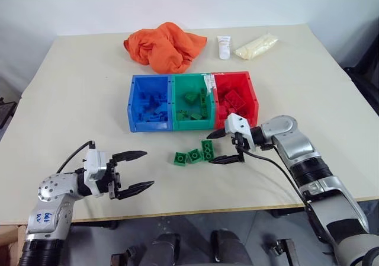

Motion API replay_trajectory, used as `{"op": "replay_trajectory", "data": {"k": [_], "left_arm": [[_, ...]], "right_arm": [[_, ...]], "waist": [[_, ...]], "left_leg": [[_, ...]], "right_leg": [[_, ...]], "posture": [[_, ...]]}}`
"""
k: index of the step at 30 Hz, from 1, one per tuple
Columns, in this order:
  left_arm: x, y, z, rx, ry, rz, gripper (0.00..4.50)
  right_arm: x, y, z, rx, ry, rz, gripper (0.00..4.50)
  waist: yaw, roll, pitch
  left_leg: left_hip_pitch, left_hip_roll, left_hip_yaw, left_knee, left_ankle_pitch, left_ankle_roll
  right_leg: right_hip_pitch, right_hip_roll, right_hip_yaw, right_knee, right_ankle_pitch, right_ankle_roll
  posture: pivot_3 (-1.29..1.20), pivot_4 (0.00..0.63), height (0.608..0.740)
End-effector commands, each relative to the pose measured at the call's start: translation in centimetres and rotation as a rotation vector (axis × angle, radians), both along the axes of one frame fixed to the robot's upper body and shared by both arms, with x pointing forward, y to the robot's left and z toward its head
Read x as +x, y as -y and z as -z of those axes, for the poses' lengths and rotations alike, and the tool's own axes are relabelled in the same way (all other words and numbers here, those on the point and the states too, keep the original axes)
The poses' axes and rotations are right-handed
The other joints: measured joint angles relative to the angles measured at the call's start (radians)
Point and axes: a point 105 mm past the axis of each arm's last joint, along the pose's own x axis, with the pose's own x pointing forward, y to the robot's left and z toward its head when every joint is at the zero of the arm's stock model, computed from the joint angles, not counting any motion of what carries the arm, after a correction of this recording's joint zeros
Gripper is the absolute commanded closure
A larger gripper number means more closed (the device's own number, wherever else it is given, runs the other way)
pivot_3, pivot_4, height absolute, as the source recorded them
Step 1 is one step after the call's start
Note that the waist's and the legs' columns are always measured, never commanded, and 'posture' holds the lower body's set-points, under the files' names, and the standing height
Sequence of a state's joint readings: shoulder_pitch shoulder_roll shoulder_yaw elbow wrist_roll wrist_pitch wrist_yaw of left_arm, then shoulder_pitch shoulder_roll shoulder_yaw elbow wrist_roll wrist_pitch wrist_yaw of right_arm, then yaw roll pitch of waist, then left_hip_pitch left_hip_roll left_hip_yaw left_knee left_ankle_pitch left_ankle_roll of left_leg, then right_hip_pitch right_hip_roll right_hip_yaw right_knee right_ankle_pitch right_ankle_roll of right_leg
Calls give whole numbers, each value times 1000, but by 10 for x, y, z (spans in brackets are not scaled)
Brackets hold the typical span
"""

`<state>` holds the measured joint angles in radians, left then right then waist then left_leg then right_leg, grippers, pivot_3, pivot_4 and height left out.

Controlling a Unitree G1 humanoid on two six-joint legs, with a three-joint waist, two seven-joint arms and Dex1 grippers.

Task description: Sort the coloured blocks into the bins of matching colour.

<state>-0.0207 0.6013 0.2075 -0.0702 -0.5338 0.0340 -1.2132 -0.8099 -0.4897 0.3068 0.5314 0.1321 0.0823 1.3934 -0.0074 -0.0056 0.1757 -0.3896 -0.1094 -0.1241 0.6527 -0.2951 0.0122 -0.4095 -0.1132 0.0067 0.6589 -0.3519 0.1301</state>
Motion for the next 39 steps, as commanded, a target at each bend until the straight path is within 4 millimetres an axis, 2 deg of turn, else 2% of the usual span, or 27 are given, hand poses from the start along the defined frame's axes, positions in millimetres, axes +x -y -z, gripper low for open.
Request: {"op": "replay_trajectory", "data": {"k": [1,5,8,10,15,21,26,28,34,35,36,39], "left_arm": [[-3,-2,-11,-5,49,-5,0],[-3,-2,-12,-4,53,-12,0],[-2,-2,-12,-5,53,-14,0],[-1,-2,-11,-7,53,-14,0],[3,1,-11,-11,53,-9,0],[7,3,-11,-15,56,0,0],[13,3,-13,-16,59,5,0],[15,3,-13,-16,61,8,0],[23,4,-17,-11,83,11,0],[24,4,-17,-11,83,11,0],[24,4,-17,-10,85,12,0],[26,4,-18,-9,90,14,0]], "right_arm": [[2,-6,-4,1,28,-29,9],[5,-7,0,-11,36,-24,9],[6,-5,-1,-9,43,-14,550],[7,-5,-2,-6,52,2,1117],[-1,-5,-17,45,72,-4,1117],[3,-1,-62,138,143,72,1117],[33,-14,-111,242,243,169,1117],[50,-21,-121,254,286,231,1117],[76,-45,-129,265,331,304,1117],[78,-47,-129,264,333,310,409],[79,-48,-127,261,339,311,171],[81,-52,-126,259,353,310,41]], "waist": [[1,0,0],[0,0,0],[-1,0,0],[-1,0,0],[-4,0,0],[-3,0,0],[-22,0,0],[-26,0,0],[-35,0,0],[-36,0,0],[-37,0,0],[-40,0,0]], "left_leg": [[0,0,0,0,0,0],[0,0,0,0,0,0],[0,0,0,0,0,0],[0,0,0,0,0,0],[0,0,0,0,0,0],[0,0,0,0,0,0],[0,0,0,-1,0,-1],[1,1,0,-2,0,-1],[1,1,0,-3,0,-1],[1,1,0,-4,0,-1],[1,0,-1,-4,0,-1],[0,0,-1,-4,0,-1]], "right_leg": [[0,0,0,0,0,0],[0,0,0,0,0,0],[0,0,0,0,0,0],[0,0,0,0,0,0],[0,0,0,0,0,0],[0,0,0,0,0,0],[-1,0,0,1,0,0],[-1,0,0,1,0,-1],[-2,0,-1,2,0,-1],[-1,0,-1,2,0,-1],[-1,0,-1,3,0,-1],[-1,0,-1,3,0,-1]], "posture": [[0,150,740],[0,150,740],[0,150,740],[0,150,740],[0,150,740],[0,150,740],[0,150,740],[0,150,740],[0,150,740],[0,150,740],[0,150,740],[0,150,740]]}}
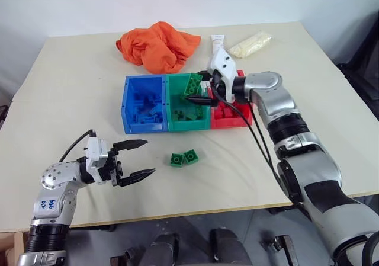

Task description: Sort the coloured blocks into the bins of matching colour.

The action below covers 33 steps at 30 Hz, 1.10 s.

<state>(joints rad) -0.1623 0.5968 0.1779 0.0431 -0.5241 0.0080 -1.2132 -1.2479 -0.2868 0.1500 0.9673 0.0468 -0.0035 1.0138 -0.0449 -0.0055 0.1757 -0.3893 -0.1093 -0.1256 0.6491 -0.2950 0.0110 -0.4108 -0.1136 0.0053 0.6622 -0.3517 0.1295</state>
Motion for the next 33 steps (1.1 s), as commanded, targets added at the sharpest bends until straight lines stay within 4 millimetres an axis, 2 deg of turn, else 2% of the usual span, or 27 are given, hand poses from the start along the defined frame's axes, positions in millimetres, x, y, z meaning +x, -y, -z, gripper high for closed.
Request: {"op": "replay_trajectory", "data": {"k": [1,7,11,16,20,27,29,33], "left_arm": [[2,2,-6,5,41,11,0],[8,3,-9,7,55,22,0],[10,5,-9,5,53,40,0],[12,5,-8,8,46,55,0],[13,-2,-4,26,20,63,0],[15,-8,-1,36,7,68,0],[15,-8,-1,37,6,69,0],[15,-4,-3,35,12,87,0]], "right_arm": [[1,-7,-20,19,80,-10,41],[-11,0,-26,20,109,-94,41],[-40,20,-23,13,97,-227,41],[-85,61,-5,-29,13,-301,41],[-117,113,23,-122,-128,-198,41],[-148,170,52,-240,-267,-25,41],[-151,174,54,-251,-276,-7,41],[-143,156,53,-228,-246,-34,41]], "waist": [[-6,0,0],[-16,0,0],[-12,0,0],[2,0,0],[20,0,0],[21,0,0],[21,0,0],[17,0,0]], "left_leg": [[0,0,0,0,0,0],[0,1,0,0,0,0],[0,1,-1,0,0,0],[-2,0,-2,2,0,0],[-2,0,-1,3,-1,0],[0,1,3,4,-1,1],[0,0,3,4,-1,1],[0,1,5,4,-1,1]], "right_leg": [[0,0,0,0,0,0],[-1,0,0,0,0,0],[0,0,0,1,0,0],[0,-1,0,0,0,0],[0,-1,1,-3,0,0],[1,0,1,-2,0,0],[1,0,1,-2,0,0],[1,0,1,-2,0,0]], "posture": [[0,150,740],[0,150,740],[0,150,740],[0,150,740],[0,150,740],[0,150,740],[0,150,740],[0,150,740]]}}
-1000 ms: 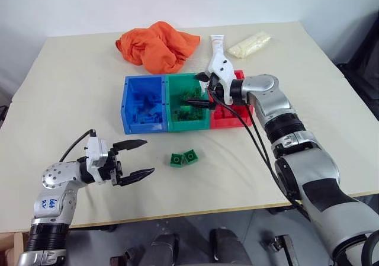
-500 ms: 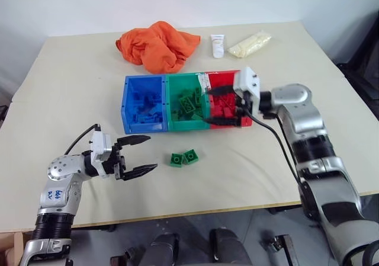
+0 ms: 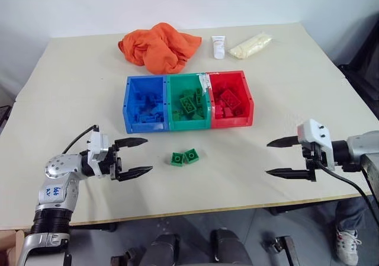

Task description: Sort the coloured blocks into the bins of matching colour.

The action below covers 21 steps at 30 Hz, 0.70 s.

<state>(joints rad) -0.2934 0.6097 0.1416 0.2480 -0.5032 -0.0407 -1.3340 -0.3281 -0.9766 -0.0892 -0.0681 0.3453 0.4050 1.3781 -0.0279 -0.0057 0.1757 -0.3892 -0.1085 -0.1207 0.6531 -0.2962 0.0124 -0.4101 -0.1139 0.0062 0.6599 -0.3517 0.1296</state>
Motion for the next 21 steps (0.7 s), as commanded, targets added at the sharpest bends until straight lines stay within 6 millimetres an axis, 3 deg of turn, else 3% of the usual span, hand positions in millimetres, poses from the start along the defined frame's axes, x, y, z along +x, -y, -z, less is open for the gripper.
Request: {"op": "replay_trajectory", "data": {"k": [1,11,21], "left_arm": [[-1,1,-8,8,40,17,0],[-18,6,-10,-5,59,0,0],[-35,5,-6,-19,45,-63,0]], "right_arm": [[5,-20,-13,33,66,-52,41],[23,-108,7,120,44,-280,41],[43,-155,30,93,49,-413,41]], "waist": [[0,0,0],[1,0,0],[1,0,0]], "left_leg": [[0,0,0,0,0,0],[0,0,-2,0,0,0],[0,0,-4,0,0,0]], "right_leg": [[0,0,0,0,0,0],[0,0,1,-1,0,0],[0,0,1,0,0,0]], "posture": [[0,150,740],[0,150,740],[0,150,740]]}}
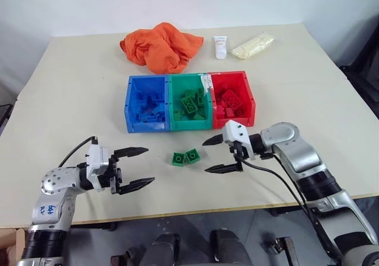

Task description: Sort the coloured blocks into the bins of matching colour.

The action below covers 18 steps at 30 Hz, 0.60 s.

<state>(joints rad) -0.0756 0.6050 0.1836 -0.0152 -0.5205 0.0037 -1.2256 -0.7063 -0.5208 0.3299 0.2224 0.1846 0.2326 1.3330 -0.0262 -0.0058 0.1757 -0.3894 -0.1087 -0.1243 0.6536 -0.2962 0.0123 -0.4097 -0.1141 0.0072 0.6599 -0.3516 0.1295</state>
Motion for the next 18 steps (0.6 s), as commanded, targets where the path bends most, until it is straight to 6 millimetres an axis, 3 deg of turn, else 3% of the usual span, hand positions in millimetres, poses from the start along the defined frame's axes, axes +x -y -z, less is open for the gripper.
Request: {"op": "replay_trajectory", "data": {"k": [1,6,9,15,18], "left_arm": [[-4,1,-12,-21,48,-9,0],[-6,0,-12,-22,49,-25,0],[-6,0,-12,-25,50,-33,0],[-5,-2,-11,-28,49,-40,0],[-4,-1,-11,-29,47,-40,0]], "right_arm": [[5,-15,0,0,34,-54,41],[16,-28,0,27,39,-55,208],[23,-33,1,32,53,-35,1003],[21,-28,-8,54,77,-41,3054],[18,-27,-20,92,98,-32,3047]], "waist": [[-1,0,0],[-2,0,0],[-3,0,0],[-3,0,0],[-2,0,0]], "left_leg": [[0,0,0,0,0,0],[0,0,0,0,0,0],[0,0,0,0,0,0],[0,0,0,0,0,0],[0,0,0,0,0,0]], "right_leg": [[0,0,0,0,0,0],[0,0,-1,0,0,0],[0,0,-1,0,0,0],[0,0,-1,0,0,0],[0,0,-1,0,0,0]], "posture": [[0,150,740],[0,150,740],[0,150,740],[0,150,740],[0,150,740]]}}
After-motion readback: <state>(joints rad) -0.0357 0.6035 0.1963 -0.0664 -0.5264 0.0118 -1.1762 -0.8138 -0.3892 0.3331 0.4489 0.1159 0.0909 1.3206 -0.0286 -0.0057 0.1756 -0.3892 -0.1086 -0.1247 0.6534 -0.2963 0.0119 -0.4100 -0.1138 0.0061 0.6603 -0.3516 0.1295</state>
